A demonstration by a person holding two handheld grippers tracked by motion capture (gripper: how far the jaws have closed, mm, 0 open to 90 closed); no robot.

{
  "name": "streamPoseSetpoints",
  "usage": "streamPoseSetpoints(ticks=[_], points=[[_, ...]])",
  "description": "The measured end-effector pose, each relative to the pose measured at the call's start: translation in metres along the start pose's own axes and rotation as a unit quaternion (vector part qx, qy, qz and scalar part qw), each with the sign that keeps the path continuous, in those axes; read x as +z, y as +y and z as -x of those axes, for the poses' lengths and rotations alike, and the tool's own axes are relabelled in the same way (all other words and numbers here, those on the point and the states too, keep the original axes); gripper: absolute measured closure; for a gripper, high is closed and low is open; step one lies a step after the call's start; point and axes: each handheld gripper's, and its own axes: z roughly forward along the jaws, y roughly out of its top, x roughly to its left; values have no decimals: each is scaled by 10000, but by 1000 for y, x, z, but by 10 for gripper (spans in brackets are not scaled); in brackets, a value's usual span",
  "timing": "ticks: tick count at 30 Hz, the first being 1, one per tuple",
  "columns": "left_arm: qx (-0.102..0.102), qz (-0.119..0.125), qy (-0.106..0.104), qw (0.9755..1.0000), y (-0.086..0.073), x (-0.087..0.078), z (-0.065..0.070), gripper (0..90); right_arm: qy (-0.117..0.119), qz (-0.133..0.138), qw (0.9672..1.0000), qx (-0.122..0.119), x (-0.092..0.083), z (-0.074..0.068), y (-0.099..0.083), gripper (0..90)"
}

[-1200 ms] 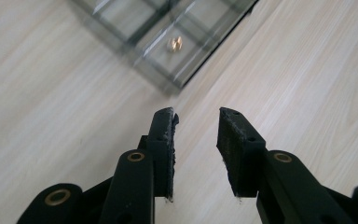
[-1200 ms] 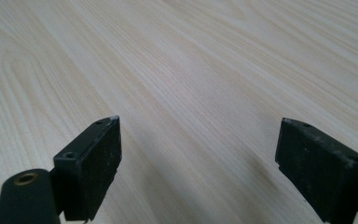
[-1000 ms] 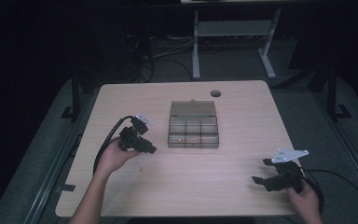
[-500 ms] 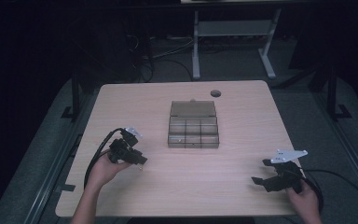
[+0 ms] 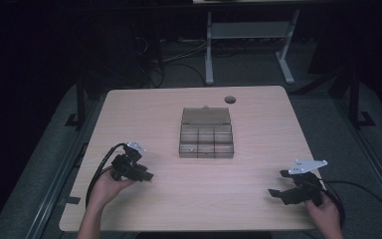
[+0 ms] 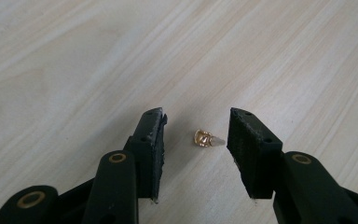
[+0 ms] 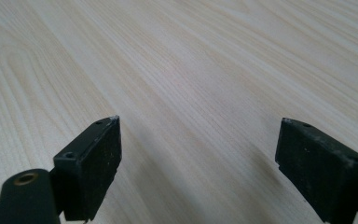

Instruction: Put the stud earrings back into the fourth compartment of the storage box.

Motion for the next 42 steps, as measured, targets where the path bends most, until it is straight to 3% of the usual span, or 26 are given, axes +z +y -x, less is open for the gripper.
streamPoseSetpoints(ticks=[4,13,25,33,40,42], points=[[188,-210,51,9996,0,3,0,553,5,9,10000,-27,0,0,0,140],[246,-396,-12,9989,3,12,3,594,20,4,10000,-8,-1,-1,1,139],[307,-417,23,9987,2,11,5,640,11,10,10000,-28,-1,0,1,139],[448,-446,72,9980,2,13,9,751,12,9,10000,-30,-1,0,1,140],[371,-423,28,9984,2,13,8,759,12,14,10000,-38,-2,0,1,139],[385,-389,30,9985,2,12,8,813,10,18,10000,-45,-2,0,1,139]])
